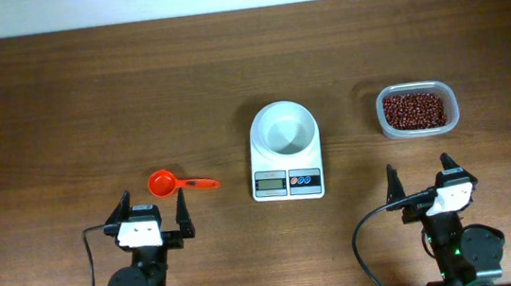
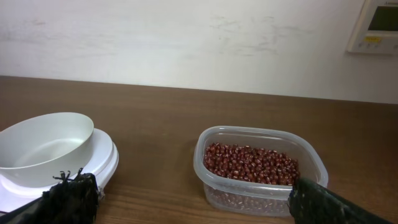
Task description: Scoop and weigh 50g on scale
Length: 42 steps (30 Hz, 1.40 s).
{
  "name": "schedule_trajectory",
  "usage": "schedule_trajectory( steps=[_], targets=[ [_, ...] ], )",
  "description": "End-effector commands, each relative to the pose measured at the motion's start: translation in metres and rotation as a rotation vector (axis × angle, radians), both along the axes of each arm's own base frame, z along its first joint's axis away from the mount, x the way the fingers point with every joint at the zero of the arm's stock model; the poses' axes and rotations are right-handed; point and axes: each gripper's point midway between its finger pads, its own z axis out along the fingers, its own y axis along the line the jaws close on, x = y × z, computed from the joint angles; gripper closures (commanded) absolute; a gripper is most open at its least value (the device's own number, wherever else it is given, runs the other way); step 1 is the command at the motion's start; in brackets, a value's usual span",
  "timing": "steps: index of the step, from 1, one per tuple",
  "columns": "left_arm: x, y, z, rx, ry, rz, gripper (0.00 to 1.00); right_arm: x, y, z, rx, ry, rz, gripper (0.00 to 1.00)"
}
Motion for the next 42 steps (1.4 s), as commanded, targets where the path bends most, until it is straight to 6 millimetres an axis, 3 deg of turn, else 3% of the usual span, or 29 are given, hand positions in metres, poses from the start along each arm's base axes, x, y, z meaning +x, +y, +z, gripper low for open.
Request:
schedule_trajectory(
  steps=[1,28,42],
  targets=[
    [0.000,0.003,-0.001,-0.012,0.002,0.019,0.01,0.000,0.001,-0.002,0.000,-0.002,0.001,0.01],
    [0.000,0.003,0.000,-0.013,-0.002,0.018,0.01,0.000,0.001,-0.002,0.000,-0.002,0.001,0.01],
    [-0.003,-0.003,0.035,-0.018,-0.094,-0.017,0.01,0.000,0.001,-0.002,0.000,-0.002,0.001,0.01]
  ],
)
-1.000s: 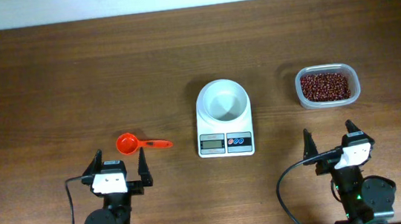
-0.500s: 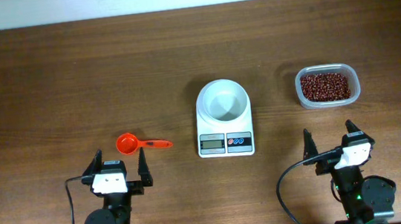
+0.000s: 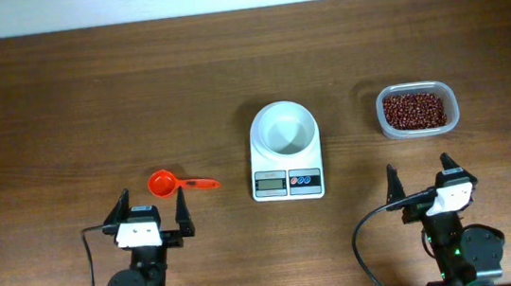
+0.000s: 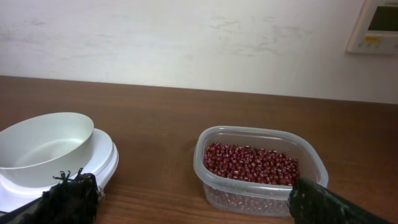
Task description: Scoop and weigh 50g on scale
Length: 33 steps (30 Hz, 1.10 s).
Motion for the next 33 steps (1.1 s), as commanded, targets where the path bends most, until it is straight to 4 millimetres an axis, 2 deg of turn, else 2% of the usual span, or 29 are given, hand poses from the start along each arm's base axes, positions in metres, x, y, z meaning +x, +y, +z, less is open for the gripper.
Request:
schedule_trajectory(
  steps=[1,13,18,31,33],
  targets=[
    [-0.004,-0.001,0.027,-0.026,-0.057,-0.008,0.01,0.000,0.000,-0.002,0.000,-0.002,0.000,0.01],
    [-0.016,-0.005,0.047,-0.072,-0.008,-0.031,0.01,0.000,0.000,-0.002,0.000,-0.002,0.000,0.01],
    [-0.021,-0.005,0.045,-0.071,0.038,-0.030,0.01,0.000,0.000,-0.002,0.000,-0.002,0.000,0.01],
    [-0.011,-0.006,0.049,-0.097,0.148,-0.025,0.01,0.000,0.000,-0.002,0.000,-0.002,0.000,0.01],
    [-0.008,-0.012,0.050,-0.101,0.177,-0.062,0.01,0.000,0.000,-0.002,0.000,-0.002,0.000,0.01]
  ],
)
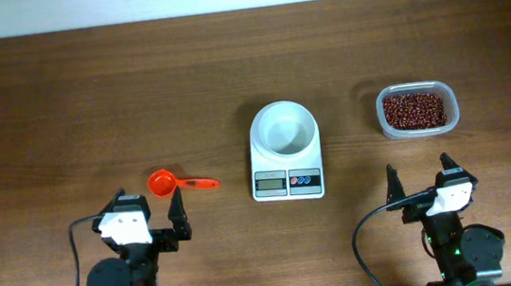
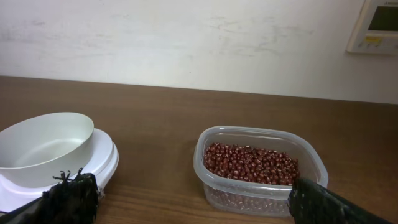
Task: Scoop and weigh 50g on scale
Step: 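Move left gripper to the red scoop and grasp its cup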
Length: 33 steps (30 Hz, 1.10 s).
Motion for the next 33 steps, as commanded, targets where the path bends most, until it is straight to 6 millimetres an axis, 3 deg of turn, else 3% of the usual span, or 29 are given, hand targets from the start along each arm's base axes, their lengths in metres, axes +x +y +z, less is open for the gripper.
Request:
schedule_trajectory(
  steps=[1,10,13,22,28,33],
  targets=[
    [0.004,-0.008,0.013,-0.025,0.016,-0.045,0.01,0.000,0.000,-0.002,0.000,-0.002,0.000,0.01],
    [0.010,-0.008,0.018,-0.024,0.151,-0.043,0.01,0.000,0.000,-0.002,0.000,-0.002,0.000,0.01],
    [0.009,-0.022,0.021,-0.047,0.169,-0.121,0.01,0.000,0.000,-0.002,0.000,-0.002,0.000,0.01],
    [-0.003,-0.038,0.003,-0.082,0.256,-0.209,0.01,0.000,0.000,-0.002,0.000,-0.002,0.000,0.01],
    [0.002,-0.032,0.004,-0.184,0.290,-0.136,0.01,0.000,0.000,-0.002,0.000,-0.002,0.000,0.01],
    [0.015,-0.020,0.002,-0.180,0.454,-0.040,0.01,0.000,0.000,-0.002,0.000,-0.002,0.000,0.01]
  ],
)
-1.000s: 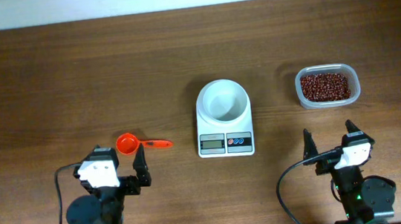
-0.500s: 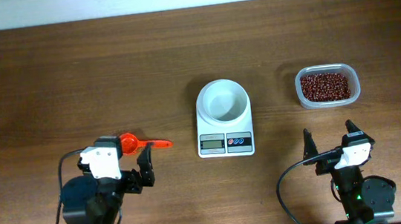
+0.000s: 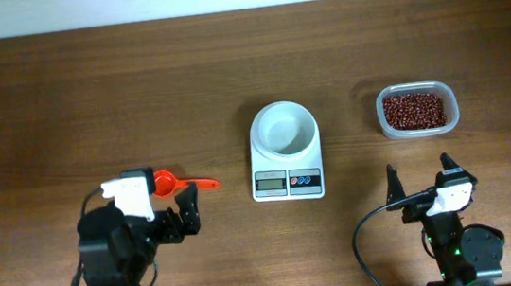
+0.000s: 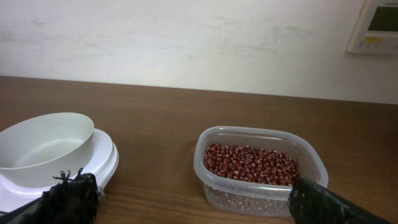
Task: Scoop and weigh 50g on scale
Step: 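Move left gripper to the red scoop and grasp its cup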
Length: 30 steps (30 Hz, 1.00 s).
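An orange scoop (image 3: 168, 181) lies on the table left of the white scale (image 3: 287, 183), its handle pointing right. An empty white bowl (image 3: 282, 128) stands on the scale. Red beans fill a clear tub (image 3: 416, 110) at the right, also seen as the tub (image 4: 258, 167) in the right wrist view beside the bowl (image 4: 43, 146). My left gripper (image 3: 159, 201) hovers just near side of the scoop, apparently open; its white wrist block hides one finger and the bowl's left edge. My right gripper (image 3: 420, 175) rests open and empty, short of the tub.
The scale's display and buttons face the near edge. A wall panel (image 4: 376, 25) hangs behind the table. Bare wood lies between the scale and the tub and across the far half of the table. Cables trail from both arm bases.
My left arm has risen and reached forward and to the right; its wrist now overlaps the scoop's bowl, one finger just below the handle. The right arm, scoop, scale and tub are unchanged.
At the two oldest moments both arms sat parked at the near edge with grippers open. Then the left arm had lifted and turned slightly leftward. Now it stands at the scoop. The right arm has stayed still throughout.
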{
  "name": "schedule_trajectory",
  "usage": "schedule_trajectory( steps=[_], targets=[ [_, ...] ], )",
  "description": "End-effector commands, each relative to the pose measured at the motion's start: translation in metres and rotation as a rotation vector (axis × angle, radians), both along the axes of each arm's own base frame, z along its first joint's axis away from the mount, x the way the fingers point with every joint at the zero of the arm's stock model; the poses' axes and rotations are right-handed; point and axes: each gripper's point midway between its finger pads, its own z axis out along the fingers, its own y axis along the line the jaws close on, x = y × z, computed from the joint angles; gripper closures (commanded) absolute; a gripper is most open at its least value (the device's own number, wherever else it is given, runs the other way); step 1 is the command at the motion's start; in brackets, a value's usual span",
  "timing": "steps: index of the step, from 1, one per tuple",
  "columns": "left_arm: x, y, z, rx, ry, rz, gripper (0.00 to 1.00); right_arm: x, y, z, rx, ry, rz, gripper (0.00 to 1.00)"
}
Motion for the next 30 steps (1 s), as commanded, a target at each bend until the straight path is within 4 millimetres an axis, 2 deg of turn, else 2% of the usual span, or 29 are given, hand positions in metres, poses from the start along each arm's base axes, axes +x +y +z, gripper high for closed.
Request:
schedule_trajectory(
  steps=[1,2,5,8,10,15,18,21,23,25,29,30],
  targets=[
    [0.011,0.022,0.009,0.004,0.127,0.162,0.01,0.000,0.000,-0.002,0.000,-0.001,0.000,0.01],
    [0.012,0.029,0.010,0.019,0.174,0.204,0.01,0.000,0.000,-0.002,0.000,-0.001,0.000,0.01],
    [0.023,0.027,0.014,0.018,0.231,0.197,0.01,0.000,0.000,-0.002,0.000,-0.001,0.000,0.01],
    [0.027,0.016,0.005,-0.018,0.279,0.150,0.01,0.000,0.000,-0.002,0.000,-0.001,0.000,0.01],
    [0.028,0.000,-0.002,-0.079,0.321,0.078,0.01,0.000,0.000,-0.002,0.000,-0.001,0.000,0.01],
    [0.033,0.004,-0.021,-0.073,0.395,0.121,0.01,0.000,0.000,-0.002,0.000,-0.001,0.000,0.01],
    [0.031,0.038,-0.044,-0.102,0.504,0.460,0.01,0.000,0.000,-0.002,0.000,-0.001,0.000,0.01],
    [0.035,0.052,-0.069,-0.102,0.581,0.616,0.01,0.000,0.000,-0.002,0.000,-0.001,0.000,0.01],
    [0.036,0.060,-0.088,-0.085,0.637,0.702,0.10,0.000,0.000,-0.002,0.000,-0.001,0.000,0.01],
    [0.035,0.066,-0.105,-0.111,0.695,0.792,0.15,0.000,0.000,-0.002,0.000,-0.001,0.000,0.01],
    [0.041,0.083,-0.139,-0.188,0.767,0.973,0.31,0.000,0.000,-0.002,0.000,-0.001,0.000,0.01],
    [0.043,0.084,-0.145,-0.198,0.777,0.992,0.31,0.000,0.000,-0.002,0.000,-0.001,0.000,0.01]
  ],
)
